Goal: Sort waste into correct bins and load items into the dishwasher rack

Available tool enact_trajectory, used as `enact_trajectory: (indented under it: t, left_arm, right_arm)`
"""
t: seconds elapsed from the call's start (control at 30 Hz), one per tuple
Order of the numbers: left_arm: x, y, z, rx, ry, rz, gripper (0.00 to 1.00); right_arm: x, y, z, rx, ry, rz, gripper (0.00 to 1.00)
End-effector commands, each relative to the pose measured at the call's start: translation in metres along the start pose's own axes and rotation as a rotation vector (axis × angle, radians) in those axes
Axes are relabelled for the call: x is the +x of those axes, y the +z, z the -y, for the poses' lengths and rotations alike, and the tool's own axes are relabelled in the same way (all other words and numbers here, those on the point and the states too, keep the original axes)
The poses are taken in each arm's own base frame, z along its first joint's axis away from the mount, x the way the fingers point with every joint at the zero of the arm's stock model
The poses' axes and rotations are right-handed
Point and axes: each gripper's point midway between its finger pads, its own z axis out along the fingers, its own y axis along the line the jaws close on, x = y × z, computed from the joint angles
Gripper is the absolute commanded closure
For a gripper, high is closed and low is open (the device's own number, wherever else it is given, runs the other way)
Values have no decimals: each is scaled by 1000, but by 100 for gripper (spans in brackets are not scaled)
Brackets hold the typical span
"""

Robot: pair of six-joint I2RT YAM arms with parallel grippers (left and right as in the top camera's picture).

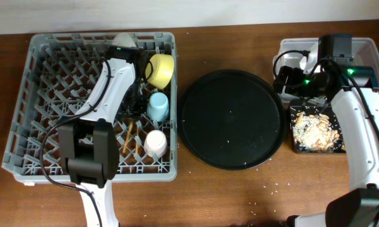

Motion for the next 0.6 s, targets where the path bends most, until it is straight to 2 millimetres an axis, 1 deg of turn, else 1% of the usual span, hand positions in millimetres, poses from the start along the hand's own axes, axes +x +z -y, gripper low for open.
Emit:
enact_trajectory:
  t: [0.0, 0.03, 0.07, 0.13, 0.17, 0.3, 0.37, 0.47, 0.5, 0.57]
  left_arm:
    - [2, -21, -8, 2, -13, 69, 55]
    - [2, -27, -6, 28, 3, 84, 54]
    - [1, -38, -4, 54, 14, 116, 53]
    - [-2, -55, -6, 68, 7, 171, 51]
    - [-2, -79, -7, 93, 2, 247, 51]
    - [1, -118, -10, 121, -4, 374, 51]
    - [4, -145, -9, 152, -8, 474, 51]
    - [2, -194, 0, 272, -6, 673, 52]
    - [1, -216, 4, 332, -1, 759, 52]
    - [-1, -235, 6, 375, 2, 834, 51]
  right_arm:
    - [-8, -15, -2, 1, -1, 49, 2]
    - [-8, -15, -2, 1, -1, 49, 2]
    - [-8, -15, -2, 1, -1, 49, 2]
    - [-8, -15, -2, 1, -1, 49, 1]
    - [-8, -15, -2, 1, -1, 49, 2]
    - [-8, -15, -2, 1, -1, 49, 1]
    - [-8, -15, -2, 1, -1, 49, 2]
    - [-8, -15, -2, 1, -1, 49, 2]
    - [-8, -15, -2, 1, -1, 49, 1]
    - [-8, -15, -2, 1, -1, 49, 2]
